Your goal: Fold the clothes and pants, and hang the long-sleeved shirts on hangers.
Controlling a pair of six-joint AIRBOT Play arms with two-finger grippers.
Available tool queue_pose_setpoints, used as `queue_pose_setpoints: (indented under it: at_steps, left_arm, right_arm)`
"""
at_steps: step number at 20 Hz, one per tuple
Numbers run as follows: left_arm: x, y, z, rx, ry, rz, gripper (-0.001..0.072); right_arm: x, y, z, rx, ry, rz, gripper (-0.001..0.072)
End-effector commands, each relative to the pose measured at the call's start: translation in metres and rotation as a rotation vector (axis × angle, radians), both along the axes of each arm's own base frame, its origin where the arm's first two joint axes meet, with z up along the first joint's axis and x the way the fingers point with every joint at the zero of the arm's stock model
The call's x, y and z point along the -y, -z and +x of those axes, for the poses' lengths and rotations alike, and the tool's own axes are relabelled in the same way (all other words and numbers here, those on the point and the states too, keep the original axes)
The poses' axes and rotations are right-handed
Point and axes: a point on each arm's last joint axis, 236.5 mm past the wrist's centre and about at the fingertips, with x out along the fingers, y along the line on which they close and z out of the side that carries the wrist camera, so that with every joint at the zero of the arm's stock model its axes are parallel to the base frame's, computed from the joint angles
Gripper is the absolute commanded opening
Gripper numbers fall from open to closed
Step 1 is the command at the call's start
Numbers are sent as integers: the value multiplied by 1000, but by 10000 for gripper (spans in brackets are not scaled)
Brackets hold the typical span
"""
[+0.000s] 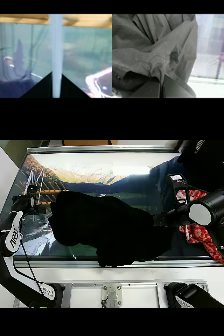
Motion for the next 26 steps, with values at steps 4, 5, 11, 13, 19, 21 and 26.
queue_pose_setpoints:
  at_steps: [4, 5, 11, 13, 19, 21, 26]
  left_arm:
    - [-2, -22, -4, 13, -13, 10, 18]
    - [-2, -33, -4, 28, -16, 14, 18]
    - [20, -104, -4, 111, 7, 39, 18]
    - [38, -127, 0, 146, 44, 47, 18]
    - [108, -206, 0, 264, 208, 70, 18]
    - [126, -229, -3, 309, 245, 70, 17]
    - [170, -260, -15, 375, 388, -58, 16]
  right_arm:
    - [0, 0, 0, -1, -1, 0, 18]
    - [0, 0, 0, -1, -1, 0, 18]
    - [0, 0, 0, -1, -1, 0, 18]
    - [0, 0, 0, -1, -1, 0, 18]
    - [0, 0, 0, -1, -1, 0, 18]
    - [0, 0, 0, -1, -1, 0, 18]
    - [0, 0, 0, -1, -1, 0, 18]
